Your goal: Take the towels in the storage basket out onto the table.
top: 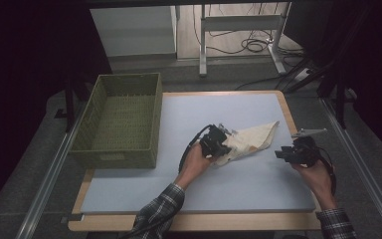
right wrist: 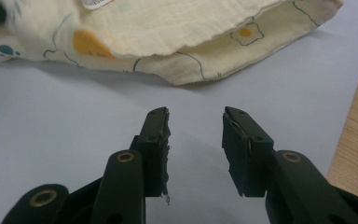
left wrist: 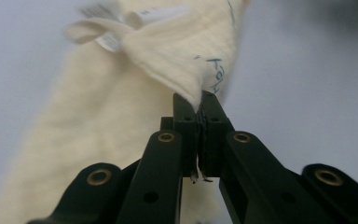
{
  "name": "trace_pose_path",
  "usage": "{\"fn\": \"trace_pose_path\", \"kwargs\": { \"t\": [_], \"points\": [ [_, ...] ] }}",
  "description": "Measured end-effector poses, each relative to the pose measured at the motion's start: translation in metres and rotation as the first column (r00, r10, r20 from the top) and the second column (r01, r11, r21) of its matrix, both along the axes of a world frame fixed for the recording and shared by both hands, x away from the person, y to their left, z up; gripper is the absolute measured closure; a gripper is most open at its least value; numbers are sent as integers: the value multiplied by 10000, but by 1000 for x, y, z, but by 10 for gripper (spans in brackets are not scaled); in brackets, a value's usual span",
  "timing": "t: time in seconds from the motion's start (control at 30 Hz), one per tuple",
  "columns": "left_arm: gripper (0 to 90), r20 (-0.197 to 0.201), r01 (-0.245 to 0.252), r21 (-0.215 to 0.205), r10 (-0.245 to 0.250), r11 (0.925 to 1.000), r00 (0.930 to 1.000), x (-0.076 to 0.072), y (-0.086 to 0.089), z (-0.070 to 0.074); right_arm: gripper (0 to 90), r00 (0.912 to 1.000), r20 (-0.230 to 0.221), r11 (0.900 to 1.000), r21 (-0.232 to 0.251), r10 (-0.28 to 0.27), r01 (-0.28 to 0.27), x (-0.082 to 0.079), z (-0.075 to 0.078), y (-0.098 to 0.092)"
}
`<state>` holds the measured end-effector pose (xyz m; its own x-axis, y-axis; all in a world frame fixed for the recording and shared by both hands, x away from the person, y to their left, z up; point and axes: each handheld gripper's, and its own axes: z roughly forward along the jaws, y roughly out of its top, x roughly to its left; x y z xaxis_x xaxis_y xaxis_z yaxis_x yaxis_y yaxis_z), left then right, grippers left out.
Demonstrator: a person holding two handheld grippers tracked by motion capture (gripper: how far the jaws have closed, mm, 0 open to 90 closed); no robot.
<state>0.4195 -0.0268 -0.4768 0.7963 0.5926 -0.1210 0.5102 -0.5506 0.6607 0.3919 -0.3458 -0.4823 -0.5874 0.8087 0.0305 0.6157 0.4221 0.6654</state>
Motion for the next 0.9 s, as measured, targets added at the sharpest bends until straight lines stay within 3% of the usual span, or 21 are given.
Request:
{"fn": "trace_pose_path", "kwargs": {
  "t": [0.03, 0.07, 0.13, 0.17, 0.2, 0.23, 0.27, 0.33, 0.47, 0.57, 0.67, 0.77, 0.87, 0.9],
  "points": [
    [884, 216, -307, -9, 307, 9995, 9993, 5, 3, 6, 609, 10000, 2, 10000, 57, 9, -9, 1, 0, 0],
    [885, 658, -859, 144, 848, 9962, 9942, 18, 10, 18, 610, 10000, -5, 9999, 108, 1, -1, 1, 0, 1],
    [875, 1242, -2123, 252, 2077, 9769, 9703, 41, 26, 35, 610, 10000, 52, 9999, 98, 55, -55, 4, 2, 5],
    [827, 1366, -2808, 227, 2753, 9595, 9516, 52, 36, 41, 608, 10000, 58, 9999, 103, 67, -67, 5, 3, 6],
    [691, 1327, -3398, 135, 3351, 9404, 9328, 63, 48, 46, 603, 9999, 67, 9998, 176, 101, -103, 6, 4, 9],
    [623, 1283, -3500, 146, 3453, 9367, 9297, 65, 52, 46, 596, 9998, 80, 9998, 142, 163, -164, 7, 4, 12],
    [576, 1286, -3504, 192, 3452, 9364, 9297, 65, 57, 46, 592, 9997, 122, 9997, 130, 205, -207, 8, 3, 13],
    [532, 1315, -3301, 266, 3241, 9436, 9368, 59, 61, 42, 591, 9996, 66, 9995, 152, 279, -280, 10, 1, 17],
    [457, 1189, -2630, 478, 2559, 9636, 9594, 37, 61, 22, 591, 9994, -121, 9994, 165, 318, -316, 15, -8, 23],
    [400, 1185, -2218, 690, 2127, 9727, 9699, 15, 61, 6, 590, 9990, -72, 9987, 275, 441, -438, 18, -14, 30],
    [374, 1039, -2014, 755, 1931, 9766, 9757, -2, 64, -9, 588, 9986, 43, 9985, 184, 519, -520, 23, -20, 38],
    [369, 900, -2018, 830, 1943, 9759, 9768, -13, 69, -24, 607, 9985, 165, 9986, -163, 513, -510, 32, -27, 46],
    [353, 762, -2070, 991, 2000, 9733, 9768, -21, 72, -42, 843, 9972, 507, 9973, -512, 550, -524, 35, -32, 53],
    [346, 851, -2082, 1189, 1989, 9708, 9763, -22, 73, -47, 859, 9974, 495, 9974, -511, 532, -507, 35, -32, 54]
  ]
}}
